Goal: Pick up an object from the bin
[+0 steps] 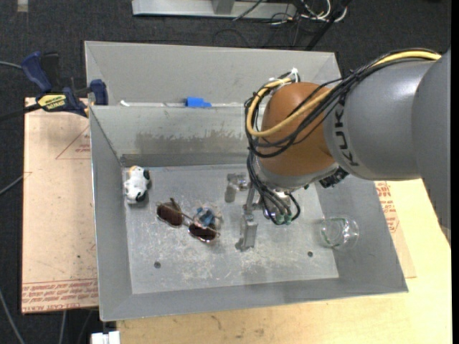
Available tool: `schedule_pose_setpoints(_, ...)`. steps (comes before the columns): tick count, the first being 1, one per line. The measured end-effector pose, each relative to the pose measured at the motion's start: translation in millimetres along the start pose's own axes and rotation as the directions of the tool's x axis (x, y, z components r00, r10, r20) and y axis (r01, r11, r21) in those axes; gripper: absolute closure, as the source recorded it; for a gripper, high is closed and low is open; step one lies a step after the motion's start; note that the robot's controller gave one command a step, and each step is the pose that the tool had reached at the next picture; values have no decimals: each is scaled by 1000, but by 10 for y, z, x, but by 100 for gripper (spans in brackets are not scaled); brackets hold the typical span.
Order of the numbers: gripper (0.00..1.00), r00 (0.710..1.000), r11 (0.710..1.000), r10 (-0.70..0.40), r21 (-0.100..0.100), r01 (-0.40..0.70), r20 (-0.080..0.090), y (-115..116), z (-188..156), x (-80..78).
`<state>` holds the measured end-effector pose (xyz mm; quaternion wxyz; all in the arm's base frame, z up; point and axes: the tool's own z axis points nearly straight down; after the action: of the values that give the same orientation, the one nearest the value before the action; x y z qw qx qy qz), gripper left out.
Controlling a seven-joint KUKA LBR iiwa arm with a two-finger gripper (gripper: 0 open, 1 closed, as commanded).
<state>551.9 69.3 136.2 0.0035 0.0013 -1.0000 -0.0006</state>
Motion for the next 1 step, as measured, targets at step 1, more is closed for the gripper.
schedule_pose_setpoints(1, 0, 1000, 1000, 2, 0, -2, 7, -3, -44, -18)
